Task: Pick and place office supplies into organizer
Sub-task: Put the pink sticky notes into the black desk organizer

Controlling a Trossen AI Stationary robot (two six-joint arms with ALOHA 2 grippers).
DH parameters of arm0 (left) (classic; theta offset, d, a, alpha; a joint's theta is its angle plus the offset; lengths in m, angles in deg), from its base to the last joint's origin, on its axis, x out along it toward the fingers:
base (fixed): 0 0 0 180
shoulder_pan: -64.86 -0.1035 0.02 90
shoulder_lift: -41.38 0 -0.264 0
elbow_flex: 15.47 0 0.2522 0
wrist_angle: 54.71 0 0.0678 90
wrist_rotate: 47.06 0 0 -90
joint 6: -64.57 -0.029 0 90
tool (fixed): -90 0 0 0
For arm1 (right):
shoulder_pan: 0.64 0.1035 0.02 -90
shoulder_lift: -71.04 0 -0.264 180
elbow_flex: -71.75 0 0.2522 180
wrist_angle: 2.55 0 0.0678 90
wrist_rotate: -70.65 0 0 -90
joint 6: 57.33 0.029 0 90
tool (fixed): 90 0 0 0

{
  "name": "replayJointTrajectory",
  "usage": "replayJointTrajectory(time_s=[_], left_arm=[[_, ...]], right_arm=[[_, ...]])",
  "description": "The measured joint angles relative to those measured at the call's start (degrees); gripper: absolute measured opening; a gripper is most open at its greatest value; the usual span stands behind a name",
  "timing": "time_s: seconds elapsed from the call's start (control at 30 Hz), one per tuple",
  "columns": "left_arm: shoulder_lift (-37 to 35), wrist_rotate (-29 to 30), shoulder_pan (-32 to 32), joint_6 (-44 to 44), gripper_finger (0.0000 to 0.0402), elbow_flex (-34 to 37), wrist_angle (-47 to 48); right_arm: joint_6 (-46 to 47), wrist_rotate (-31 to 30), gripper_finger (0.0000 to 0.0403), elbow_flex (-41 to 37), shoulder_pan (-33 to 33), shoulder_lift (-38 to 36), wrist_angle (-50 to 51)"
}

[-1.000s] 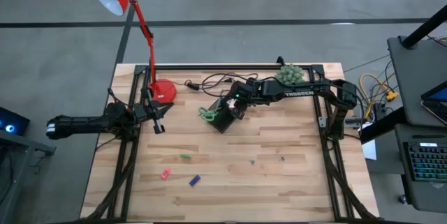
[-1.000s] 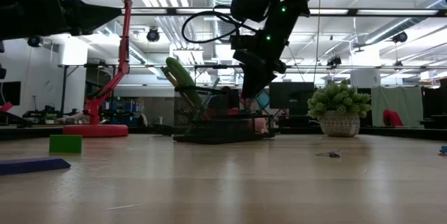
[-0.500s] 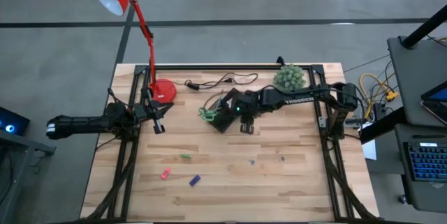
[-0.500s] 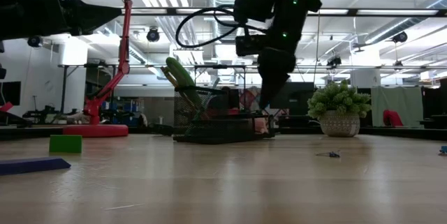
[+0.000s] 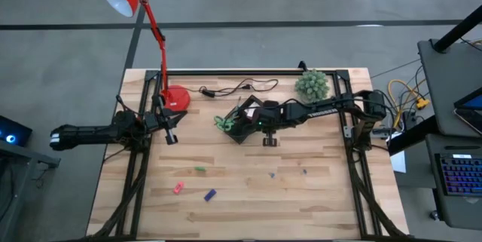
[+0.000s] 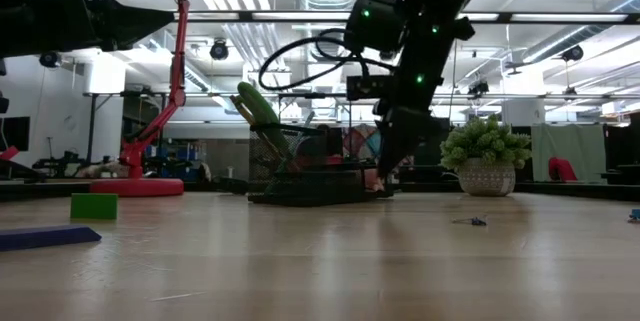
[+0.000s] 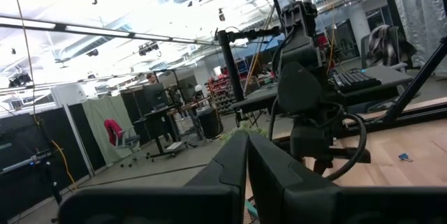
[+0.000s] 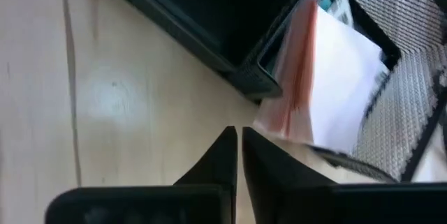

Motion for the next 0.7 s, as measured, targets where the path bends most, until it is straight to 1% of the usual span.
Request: replayJointTrajectory(time_s=[0.1,0.33,0.7], left_arm=[[0.0,0.0,0.0,0.0,0.0,0.0,0.0],[0.0,0.0,0.0,0.0,0.0,0.0,0.0],[0.0,0.0,0.0,0.0,0.0,0.0,0.0]], right_arm=[[-0.6,0.7,0.001,-1.2,-0.5,0.0,-2.4],[-1.1,0.7,0.0009,-3.3,-2.4,0.1,-2.8],[-2.8,0.2,0.0009,-2.3,-4.7,0.0,-10.5]])
